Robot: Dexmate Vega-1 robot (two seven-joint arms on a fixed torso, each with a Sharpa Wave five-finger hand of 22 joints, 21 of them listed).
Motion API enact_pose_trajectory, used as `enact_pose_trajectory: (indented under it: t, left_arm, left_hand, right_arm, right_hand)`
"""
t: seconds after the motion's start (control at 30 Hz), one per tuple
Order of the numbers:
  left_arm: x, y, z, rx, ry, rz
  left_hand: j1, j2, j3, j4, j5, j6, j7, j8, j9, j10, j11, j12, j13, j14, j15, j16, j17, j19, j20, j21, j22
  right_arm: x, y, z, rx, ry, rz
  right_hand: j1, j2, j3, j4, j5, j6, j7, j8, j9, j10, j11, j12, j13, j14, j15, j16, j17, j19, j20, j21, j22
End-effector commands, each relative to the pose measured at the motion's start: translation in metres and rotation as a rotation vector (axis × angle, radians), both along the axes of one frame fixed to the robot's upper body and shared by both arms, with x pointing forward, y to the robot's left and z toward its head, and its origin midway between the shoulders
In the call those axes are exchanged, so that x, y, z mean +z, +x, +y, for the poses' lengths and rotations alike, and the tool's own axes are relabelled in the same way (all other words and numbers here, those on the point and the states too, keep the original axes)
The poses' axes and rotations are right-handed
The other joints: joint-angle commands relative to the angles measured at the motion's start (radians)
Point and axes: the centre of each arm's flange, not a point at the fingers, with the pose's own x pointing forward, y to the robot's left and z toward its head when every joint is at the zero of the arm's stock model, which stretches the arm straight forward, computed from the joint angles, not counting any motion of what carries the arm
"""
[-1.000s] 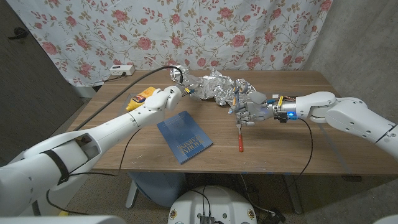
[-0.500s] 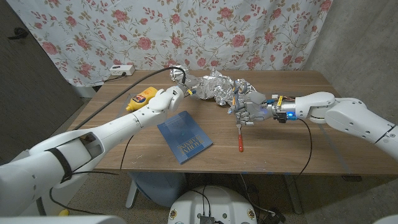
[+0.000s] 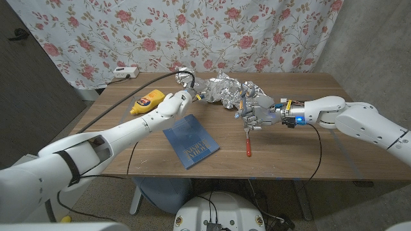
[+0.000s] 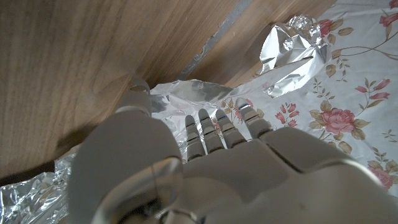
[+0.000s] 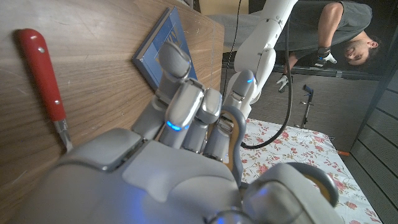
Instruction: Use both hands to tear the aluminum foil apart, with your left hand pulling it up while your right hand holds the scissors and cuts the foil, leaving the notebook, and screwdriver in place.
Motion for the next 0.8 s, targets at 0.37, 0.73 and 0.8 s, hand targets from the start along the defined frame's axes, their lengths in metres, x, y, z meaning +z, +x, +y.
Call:
enact_pose_trajectory:
  t: [0.37,0.73,0.8]
  left_arm:
    - [-0.0105,0.0129,-0.0177,-0.007,0.025,0.000]
    - [-0.0146,0.0168,-0.0210,0.003,0.032,0.015]
    - [-0.0155,0.0169,-0.0218,0.003,0.031,0.008]
  left_hand:
    - [-0.017,0.000,-0.003,0.006,0.002,0.033,-0.007,0.007,0.004,0.040,-0.004,0.015,0.007,0.027,-0.010,0.007,0.006,0.028,0.001,0.008,0.006]
    - [-0.019,0.006,0.002,0.005,0.004,0.064,-0.008,0.014,0.004,0.051,-0.004,0.018,0.009,0.038,-0.012,0.007,0.007,0.029,0.006,0.008,0.007]
    - [-0.013,0.016,0.010,0.001,0.007,0.084,-0.008,0.018,0.005,0.074,-0.005,0.026,0.010,0.057,-0.019,0.012,0.007,0.036,0.007,0.010,0.008]
  right_arm:
    - [-0.0004,0.0004,-0.0031,0.004,0.011,-0.002]
    - [0.0001,0.0020,-0.0035,0.011,0.012,-0.003]
    - [-0.0001,0.0022,-0.0034,0.011,0.013,0.000]
  right_hand:
    - [0.004,0.014,-0.003,-0.006,-0.006,0.021,0.165,-0.001,0.006,0.034,-0.031,0.003,0.000,-0.010,-0.010,0.005,0.004,0.012,0.001,0.002,0.012]
    - [0.006,0.016,-0.002,-0.006,-0.008,0.028,0.164,0.000,0.004,0.035,-0.031,0.003,0.000,-0.010,-0.010,0.004,0.003,0.013,0.001,0.000,0.010]
    - [0.006,0.017,-0.002,-0.006,-0.008,0.028,0.164,-0.001,0.004,0.035,-0.031,0.003,0.000,-0.011,-0.010,0.004,0.003,0.013,0.001,-0.001,0.009]
